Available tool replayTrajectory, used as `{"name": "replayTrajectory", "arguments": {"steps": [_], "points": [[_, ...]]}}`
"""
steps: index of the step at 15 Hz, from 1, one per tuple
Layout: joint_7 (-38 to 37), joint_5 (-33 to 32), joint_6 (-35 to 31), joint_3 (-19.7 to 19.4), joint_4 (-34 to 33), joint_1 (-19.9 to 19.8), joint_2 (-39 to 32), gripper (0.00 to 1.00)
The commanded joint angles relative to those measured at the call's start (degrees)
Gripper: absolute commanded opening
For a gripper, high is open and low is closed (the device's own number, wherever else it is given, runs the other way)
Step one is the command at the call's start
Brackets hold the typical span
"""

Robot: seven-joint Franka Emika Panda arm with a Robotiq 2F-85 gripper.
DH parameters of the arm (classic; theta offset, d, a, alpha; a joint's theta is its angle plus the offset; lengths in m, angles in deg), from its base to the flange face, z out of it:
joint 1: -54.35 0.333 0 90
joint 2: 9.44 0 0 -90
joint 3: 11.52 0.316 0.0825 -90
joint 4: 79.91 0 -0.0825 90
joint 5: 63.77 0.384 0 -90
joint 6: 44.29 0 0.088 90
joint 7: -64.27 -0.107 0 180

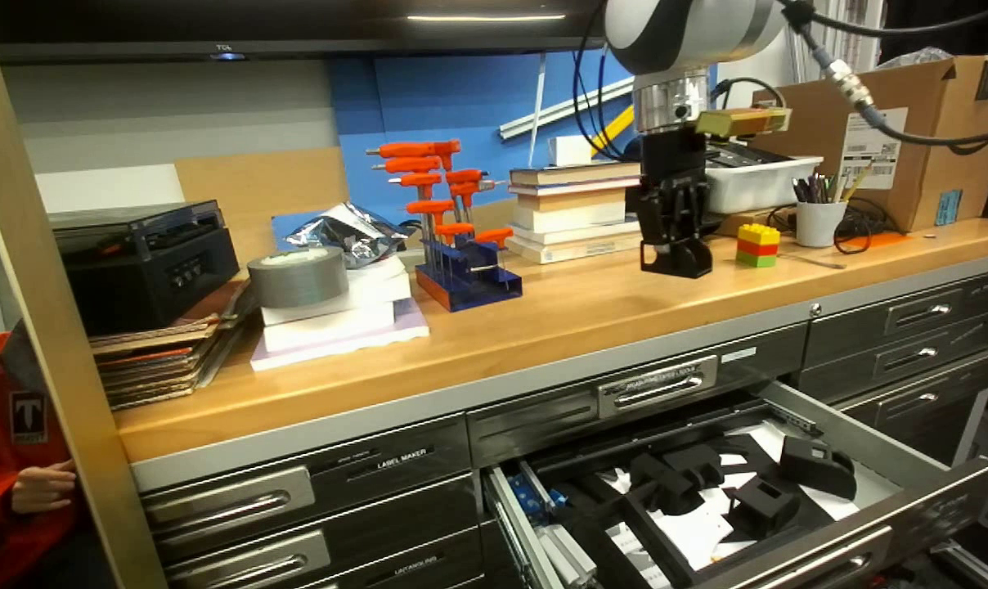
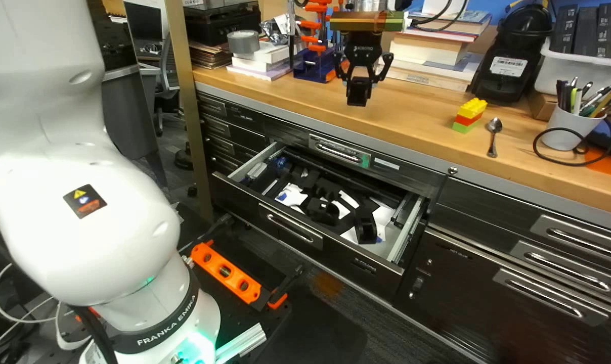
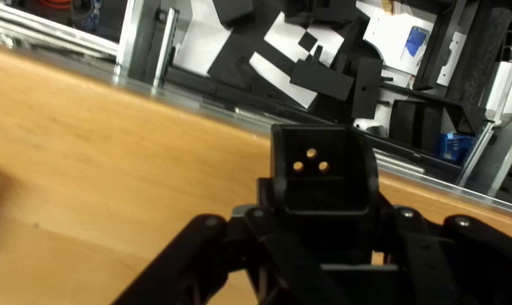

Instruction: Put the black objects in the open drawer then close the drawer

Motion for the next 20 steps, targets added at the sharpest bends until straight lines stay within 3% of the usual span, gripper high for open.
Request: {"name": "replayTrajectory", "arguments": {"steps": [1,5,12,17,20], "points": [[-7.91,-0.63,-2.15,-2.67,9.80,-1.48,7.21,0.31],[-12.86,-1.76,-0.41,-4.82,12.19,-2.78,6.63,0.31],[-16.35,-2.22,1.16,-5.48,9.41,-3.08,-2.34,0.31],[-11.76,0.49,-1.65,-5.49,8.73,-4.64,-7.49,0.31],[-4.95,3.17,-5.27,-5.05,10.61,-6.65,-8.07,0.31]]}}
